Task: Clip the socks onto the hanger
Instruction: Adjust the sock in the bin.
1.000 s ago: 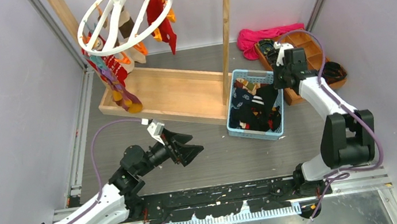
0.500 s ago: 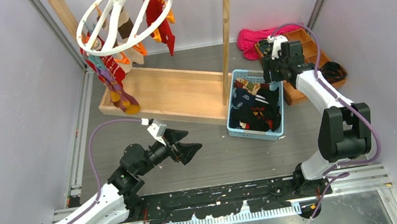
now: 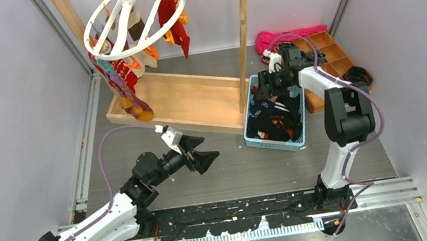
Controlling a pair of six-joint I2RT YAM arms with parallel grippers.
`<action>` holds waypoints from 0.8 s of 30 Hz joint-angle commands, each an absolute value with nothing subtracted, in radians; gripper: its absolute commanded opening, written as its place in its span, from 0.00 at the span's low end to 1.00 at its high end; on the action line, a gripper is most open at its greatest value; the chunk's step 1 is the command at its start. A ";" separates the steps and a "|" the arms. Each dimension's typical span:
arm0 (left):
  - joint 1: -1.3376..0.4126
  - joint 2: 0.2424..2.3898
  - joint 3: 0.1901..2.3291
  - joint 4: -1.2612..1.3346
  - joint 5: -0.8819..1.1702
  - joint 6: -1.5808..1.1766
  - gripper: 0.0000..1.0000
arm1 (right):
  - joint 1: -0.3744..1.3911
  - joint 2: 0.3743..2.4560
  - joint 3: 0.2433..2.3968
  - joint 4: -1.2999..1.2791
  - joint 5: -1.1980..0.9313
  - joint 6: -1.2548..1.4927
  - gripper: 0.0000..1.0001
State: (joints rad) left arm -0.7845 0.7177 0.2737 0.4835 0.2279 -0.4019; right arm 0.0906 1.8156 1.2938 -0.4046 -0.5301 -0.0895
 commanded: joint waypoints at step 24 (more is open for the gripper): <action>-0.787 0.599 0.270 0.474 0.218 -0.406 0.84 | 0.015 1.478 1.267 -0.543 -0.763 -0.137 0.02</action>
State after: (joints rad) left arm -0.7845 0.6212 0.2642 0.4572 0.2199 -0.3927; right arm 0.0338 1.5421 1.2881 -0.5064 -0.6331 -0.0868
